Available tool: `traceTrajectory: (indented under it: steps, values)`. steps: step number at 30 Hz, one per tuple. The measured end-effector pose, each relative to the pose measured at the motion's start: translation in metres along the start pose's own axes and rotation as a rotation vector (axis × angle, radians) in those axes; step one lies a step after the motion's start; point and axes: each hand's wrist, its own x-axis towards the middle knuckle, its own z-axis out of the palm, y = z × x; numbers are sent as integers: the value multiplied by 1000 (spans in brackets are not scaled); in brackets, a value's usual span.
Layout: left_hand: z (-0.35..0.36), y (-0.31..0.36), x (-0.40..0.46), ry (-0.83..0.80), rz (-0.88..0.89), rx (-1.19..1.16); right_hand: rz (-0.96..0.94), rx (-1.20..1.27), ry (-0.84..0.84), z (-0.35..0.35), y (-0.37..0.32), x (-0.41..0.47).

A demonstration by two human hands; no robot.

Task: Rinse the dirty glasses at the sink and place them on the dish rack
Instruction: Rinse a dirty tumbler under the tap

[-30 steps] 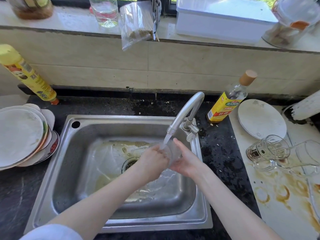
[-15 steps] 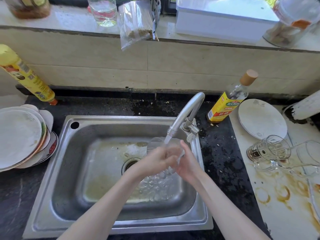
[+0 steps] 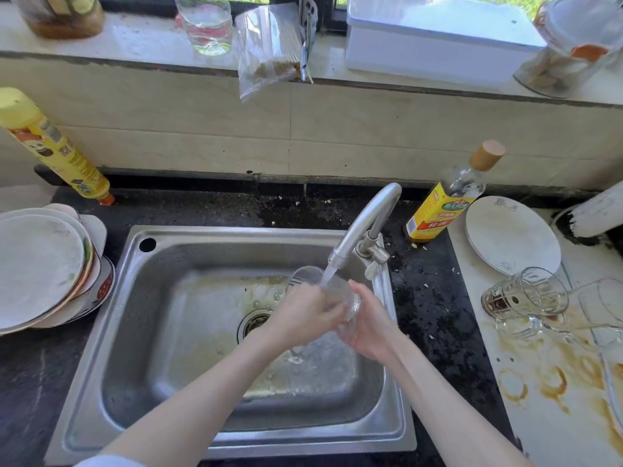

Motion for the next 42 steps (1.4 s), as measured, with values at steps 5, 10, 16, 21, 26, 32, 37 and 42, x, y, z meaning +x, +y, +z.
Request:
traceTrajectory:
  steps: [5, 10, 16, 21, 26, 32, 37, 42]
  values:
    - [2, 5, 4, 173, -217, -501, -90, 25, -88, 2, 5, 0]
    - [-9, -4, -2, -360, 208, 138, 77, 44, -10, -15, -8, 6]
    - [5, -25, 5, -353, 195, 309, 52, -4, 22, -10, -12, -2]
    - [6, -7, 2, -6, 60, -186, -128, 222, -109, -12, 0, -4]
    - [0, 6, 9, -414, 40, 91, -91, 84, -81, -6, 8, 0]
    - [-5, 14, 12, -474, 194, 485, -76, -49, -99, -2, -3, 1]
    - [-9, 10, 6, -236, 182, 480, -107, 21, -93, -4, 0, -2]
    - [-12, 18, 1, 19, 92, 212, -157, 91, -141, -7, 7, -8]
